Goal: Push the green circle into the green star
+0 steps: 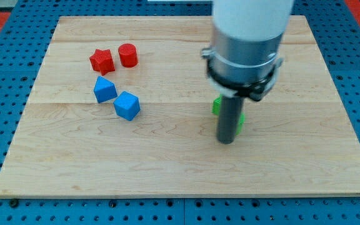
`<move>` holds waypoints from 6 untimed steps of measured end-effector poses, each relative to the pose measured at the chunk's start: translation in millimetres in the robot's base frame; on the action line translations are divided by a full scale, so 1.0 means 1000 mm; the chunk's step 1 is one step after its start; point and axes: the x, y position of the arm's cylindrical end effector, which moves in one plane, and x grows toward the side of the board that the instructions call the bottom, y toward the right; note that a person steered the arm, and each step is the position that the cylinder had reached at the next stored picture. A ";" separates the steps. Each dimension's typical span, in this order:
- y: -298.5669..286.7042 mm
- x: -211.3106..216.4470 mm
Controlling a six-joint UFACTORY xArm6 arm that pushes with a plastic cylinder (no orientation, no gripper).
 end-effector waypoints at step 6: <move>-0.019 -0.064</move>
